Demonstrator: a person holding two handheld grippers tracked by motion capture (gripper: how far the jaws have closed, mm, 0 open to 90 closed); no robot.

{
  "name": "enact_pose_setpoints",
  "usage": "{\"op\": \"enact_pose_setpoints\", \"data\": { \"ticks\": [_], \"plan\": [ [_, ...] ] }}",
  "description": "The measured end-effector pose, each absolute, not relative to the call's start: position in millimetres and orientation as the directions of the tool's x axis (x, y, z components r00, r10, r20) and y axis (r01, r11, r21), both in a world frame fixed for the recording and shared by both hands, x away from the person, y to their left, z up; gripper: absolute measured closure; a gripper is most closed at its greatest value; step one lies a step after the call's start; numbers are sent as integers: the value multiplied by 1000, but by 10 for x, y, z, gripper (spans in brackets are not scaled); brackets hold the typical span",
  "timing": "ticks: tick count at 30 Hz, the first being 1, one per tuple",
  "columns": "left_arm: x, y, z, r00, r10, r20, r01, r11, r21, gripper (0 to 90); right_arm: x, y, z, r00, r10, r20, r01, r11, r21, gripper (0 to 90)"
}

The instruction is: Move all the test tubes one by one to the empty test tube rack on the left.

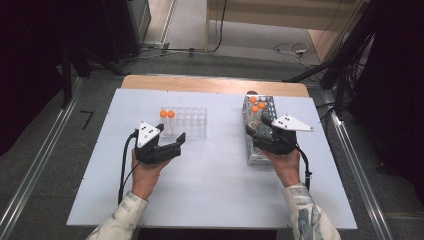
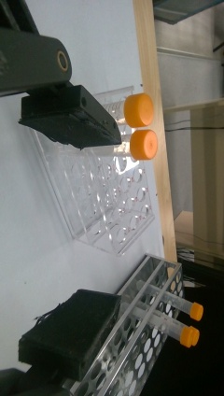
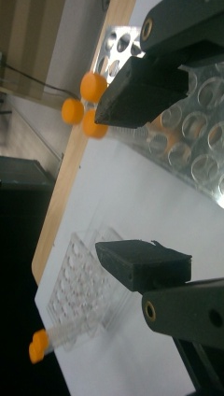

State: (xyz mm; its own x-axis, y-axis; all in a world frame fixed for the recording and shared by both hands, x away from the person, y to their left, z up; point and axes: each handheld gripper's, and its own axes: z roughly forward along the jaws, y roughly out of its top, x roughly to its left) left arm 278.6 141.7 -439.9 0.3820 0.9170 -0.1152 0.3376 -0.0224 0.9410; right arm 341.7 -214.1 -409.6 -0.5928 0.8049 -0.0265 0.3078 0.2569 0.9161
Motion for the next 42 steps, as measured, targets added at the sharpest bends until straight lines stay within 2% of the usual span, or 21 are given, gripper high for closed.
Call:
{"op": "enact_pose_setpoints", "data": {
  "ticks": [7, 15, 21, 25, 34, 42],
  "plan": [
    [2763, 1407, -4384, 390, 913, -118, 330, -19, 944, 195, 3633, -2179, -4148, -553, 828, -97, 314, 314, 896, 389],
    [2763, 1413, -4387, 391, 913, -118, 333, -21, 943, 195, 3830, -2228, -4199, -540, 840, -61, 349, 290, 891, 468],
    [2763, 1413, -4387, 389, 913, -120, 333, -18, 943, 196, 3918, -2227, -4211, -581, 813, -23, 395, 307, 866, 495],
    [2763, 1407, -4390, 391, 913, -117, 336, -23, 942, 196, 3961, -2193, -4235, -603, 796, -50, 393, 351, 850, 528],
    [2764, 1401, -4400, 395, 911, -116, 338, -26, 941, 196, 4091, -2144, -4293, -600, 794, -96, 422, 417, 805, 600],
    [2763, 1381, -4424, 399, 910, -115, 345, -33, 938, 196, 4205, -2107, -4302, -598, 797, -81, 466, 428, 775, 642]
  ]
}}
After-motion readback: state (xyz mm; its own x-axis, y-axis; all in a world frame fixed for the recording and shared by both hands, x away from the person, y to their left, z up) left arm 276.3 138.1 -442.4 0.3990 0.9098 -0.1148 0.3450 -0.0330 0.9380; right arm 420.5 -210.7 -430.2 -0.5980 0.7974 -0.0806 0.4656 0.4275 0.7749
